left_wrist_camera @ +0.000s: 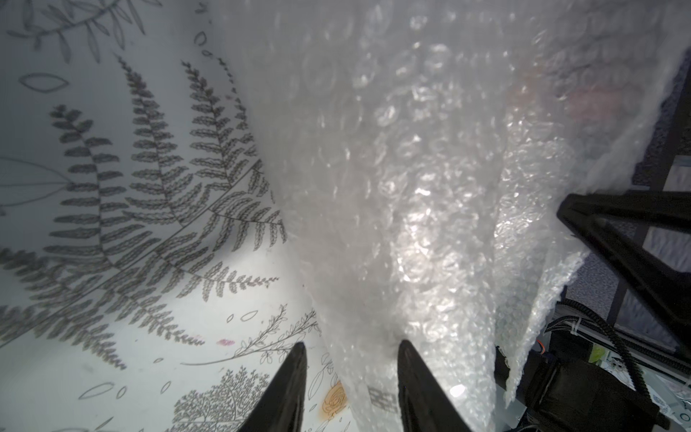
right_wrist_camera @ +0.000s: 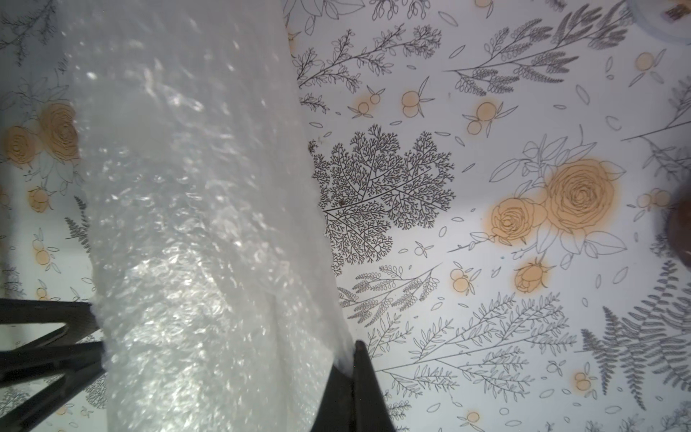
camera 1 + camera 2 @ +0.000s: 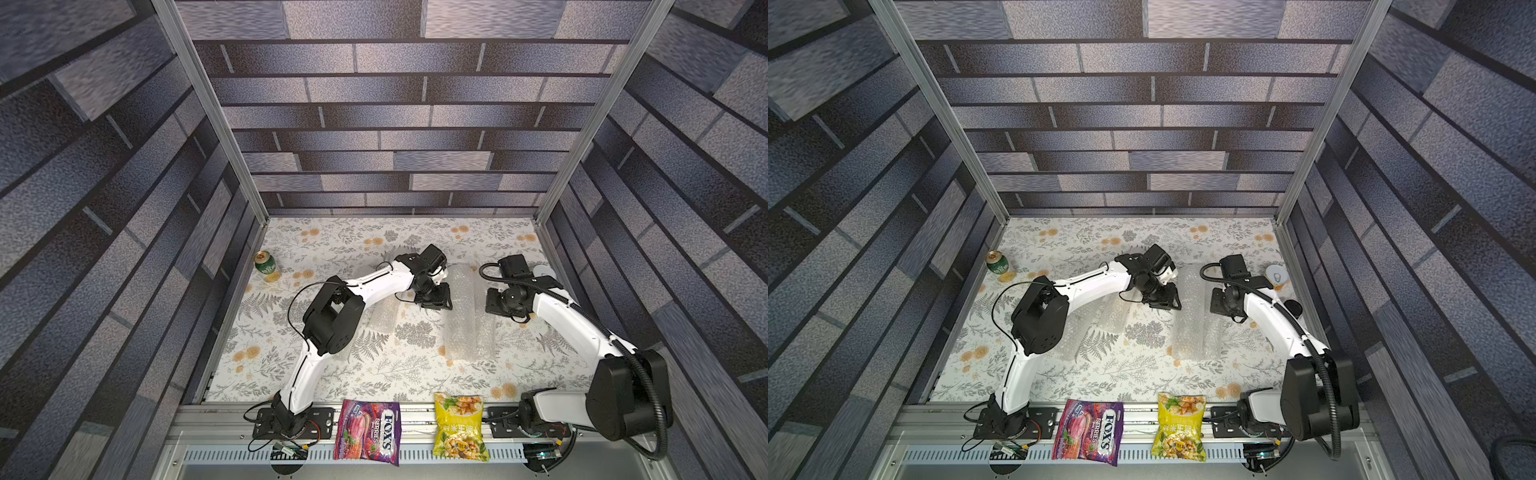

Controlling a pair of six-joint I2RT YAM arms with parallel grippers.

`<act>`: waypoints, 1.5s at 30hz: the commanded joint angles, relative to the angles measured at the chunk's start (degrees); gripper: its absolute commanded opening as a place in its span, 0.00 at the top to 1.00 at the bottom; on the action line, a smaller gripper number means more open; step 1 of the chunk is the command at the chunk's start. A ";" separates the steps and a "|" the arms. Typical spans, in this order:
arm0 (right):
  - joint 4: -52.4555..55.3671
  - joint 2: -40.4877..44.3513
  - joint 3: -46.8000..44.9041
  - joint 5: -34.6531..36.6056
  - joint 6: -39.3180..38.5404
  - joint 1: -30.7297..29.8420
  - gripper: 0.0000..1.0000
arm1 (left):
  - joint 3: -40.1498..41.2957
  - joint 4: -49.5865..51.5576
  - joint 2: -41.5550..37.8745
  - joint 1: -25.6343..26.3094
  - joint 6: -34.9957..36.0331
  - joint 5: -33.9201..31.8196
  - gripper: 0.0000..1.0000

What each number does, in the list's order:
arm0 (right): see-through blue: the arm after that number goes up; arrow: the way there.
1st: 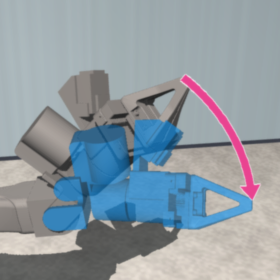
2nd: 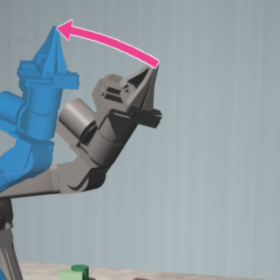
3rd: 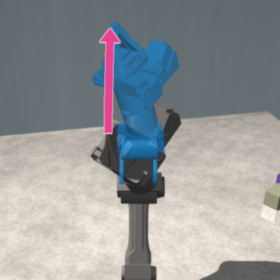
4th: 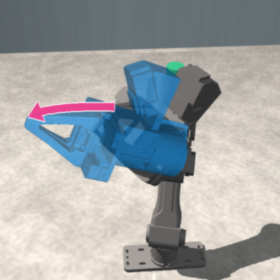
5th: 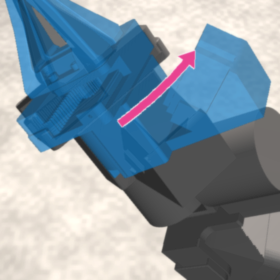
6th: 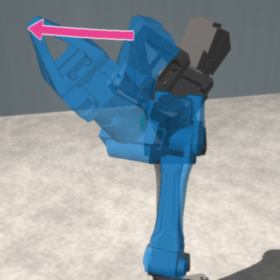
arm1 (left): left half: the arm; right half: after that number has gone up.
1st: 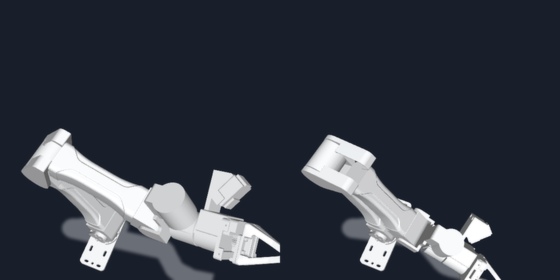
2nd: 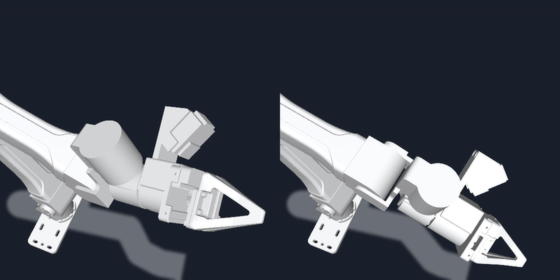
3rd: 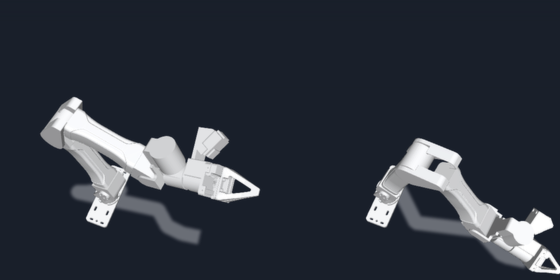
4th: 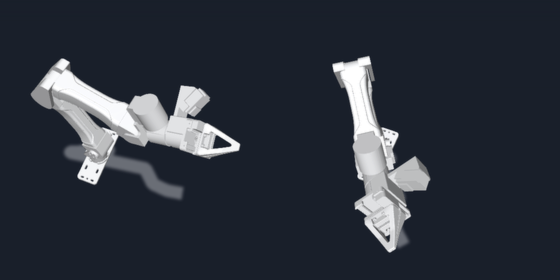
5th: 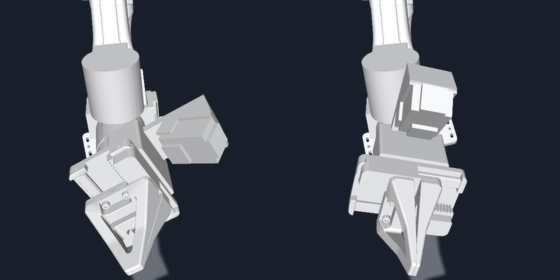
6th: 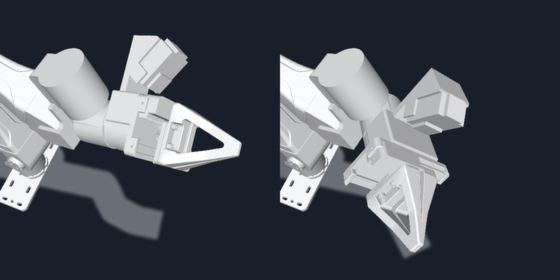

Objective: Unwrap the vase from the bubble wrap
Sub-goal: Unwrap the bubble wrap at the center of the board.

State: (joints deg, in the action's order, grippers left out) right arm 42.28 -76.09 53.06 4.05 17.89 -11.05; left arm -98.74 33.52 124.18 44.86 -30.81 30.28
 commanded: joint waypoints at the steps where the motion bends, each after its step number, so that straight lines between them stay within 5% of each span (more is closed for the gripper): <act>1: 2.41 1.81 1.52 2.36 -1.16 0.92 1.00 | 2.93 -3.45 -3.35 -0.89 -2.12 1.28 0.58; 9: 4.13 3.27 2.83 4.22 -2.73 2.58 1.00 | 9.97 -12.66 -8.43 -1.14 -2.83 -0.22 0.68; 15: 4.65 3.34 4.15 4.23 -3.50 3.41 1.00 | 14.70 -18.43 -11.68 -0.63 -1.18 -3.47 0.63; 45: 8.15 2.26 9.59 10.14 -7.04 9.65 1.00 | 15.33 -14.35 -9.97 -2.53 -1.84 -1.72 0.61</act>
State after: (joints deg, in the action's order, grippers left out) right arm 48.66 -73.91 59.31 10.44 11.66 -2.61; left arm -84.03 18.37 114.69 42.26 -33.28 28.12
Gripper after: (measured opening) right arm 0.050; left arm 0.384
